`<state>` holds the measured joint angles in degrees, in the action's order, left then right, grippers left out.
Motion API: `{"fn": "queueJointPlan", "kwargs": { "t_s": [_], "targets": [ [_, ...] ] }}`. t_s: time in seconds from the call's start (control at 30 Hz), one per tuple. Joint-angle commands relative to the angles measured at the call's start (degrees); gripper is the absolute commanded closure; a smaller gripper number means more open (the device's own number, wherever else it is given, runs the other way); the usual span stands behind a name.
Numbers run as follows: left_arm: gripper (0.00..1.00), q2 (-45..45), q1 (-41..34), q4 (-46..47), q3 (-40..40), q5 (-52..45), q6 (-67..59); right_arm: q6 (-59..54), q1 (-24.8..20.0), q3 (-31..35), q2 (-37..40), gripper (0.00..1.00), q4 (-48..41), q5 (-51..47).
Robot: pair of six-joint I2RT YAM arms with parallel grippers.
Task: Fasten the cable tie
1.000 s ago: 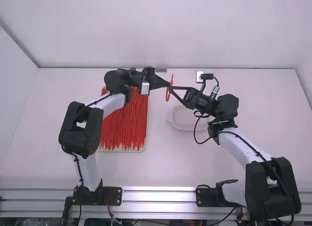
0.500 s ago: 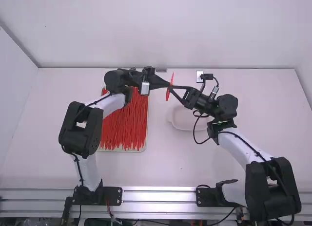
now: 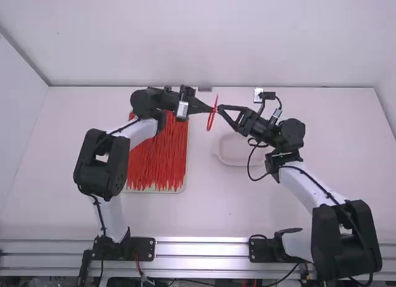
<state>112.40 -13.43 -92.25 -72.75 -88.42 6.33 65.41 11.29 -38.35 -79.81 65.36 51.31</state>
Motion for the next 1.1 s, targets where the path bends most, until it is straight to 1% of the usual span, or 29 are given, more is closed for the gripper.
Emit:
{"fn": "queueJointPlan", "kwargs": {
  "t_s": [0.0, 0.2, 0.3, 0.47, 0.8, 0.97, 1.07],
  "targets": [
    [0.98, 0.1, -0.5, -0.4, 0.3, -1.2, 5.2, -0.2, -1.4, -1.8, -0.1, 0.6, 0.2, -1.6],
    [0.98, 0.1, -0.4, -0.5, 0.3, -1.2, 10.2, 0.9, -1.8, -1.8, -0.1, 0.57, 0.2, -1.7],
    [0.98, 0.1, -0.4, -0.4, 0.3, -1.2, 13.7, 0.9, -0.6, -1.8, -0.1, 0.57, 0.3, -1.7],
    [0.98, 0.1, -0.4, -0.4, 0.3, -1.3, 19.0, 0.8, 1.0, -1.8, -0.1, 0.52, 0.2, -1.6],
    [0.98, 0.1, -1.7, -0.4, 0.4, -1.3, 22.8, 0.8, 1.0, -1.8, -0.1, 0.5, 0.3, -1.7],
    [0.98, 0.1, -2.0, 0.4, 0.4, -1.3, 23.7, 0.8, 0.7, -1.8, -0.1, 0.5, 0.3, -1.6],
    [0.98, 0.1, -1.9, 0.1, 0.7, -1.3, 25.1, 0.8, 0.7, -1.8, -0.1, 0.56, 0.4, -1.4]
  ]
}}
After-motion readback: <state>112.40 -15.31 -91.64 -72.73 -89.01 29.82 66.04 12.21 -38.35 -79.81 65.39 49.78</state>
